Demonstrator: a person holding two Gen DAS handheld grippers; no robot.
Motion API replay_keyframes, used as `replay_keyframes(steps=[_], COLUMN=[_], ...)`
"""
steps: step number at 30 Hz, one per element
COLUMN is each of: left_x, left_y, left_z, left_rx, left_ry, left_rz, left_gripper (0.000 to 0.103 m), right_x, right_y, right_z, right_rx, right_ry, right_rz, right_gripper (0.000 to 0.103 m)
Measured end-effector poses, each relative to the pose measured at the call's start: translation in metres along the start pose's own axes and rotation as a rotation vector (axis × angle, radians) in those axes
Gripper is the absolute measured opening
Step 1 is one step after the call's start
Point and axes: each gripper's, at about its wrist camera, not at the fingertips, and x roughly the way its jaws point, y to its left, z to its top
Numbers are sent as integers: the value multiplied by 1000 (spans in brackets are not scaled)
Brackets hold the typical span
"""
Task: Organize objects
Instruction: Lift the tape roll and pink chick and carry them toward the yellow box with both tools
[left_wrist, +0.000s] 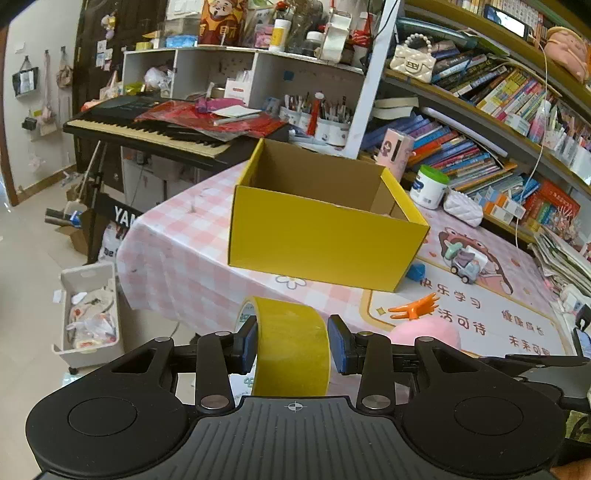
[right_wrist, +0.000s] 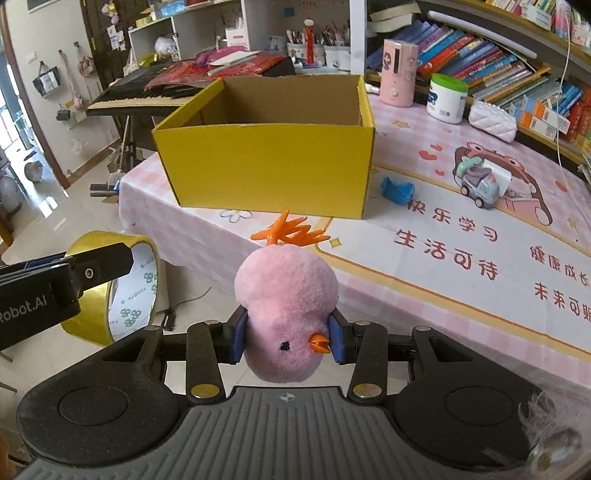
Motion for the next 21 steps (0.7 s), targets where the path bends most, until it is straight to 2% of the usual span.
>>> replay_keyframes(steps=[6, 12, 21], left_x=[7, 11, 30], left_y=[-4, -6, -21], left_z=[7, 33, 102], left_rx=[2, 24, 42], left_ry=[-9, -69, -231], left_rz=[1, 24, 42], left_gripper=[37, 37, 37], right_x=[7, 16, 5], right_y=[-6, -6, -14], right_z=[7, 30, 107], right_rx=[-1, -24, -55], right_ry=[-3, -23, -269], right_rz=[8, 34, 91], right_gripper=[40, 40, 40])
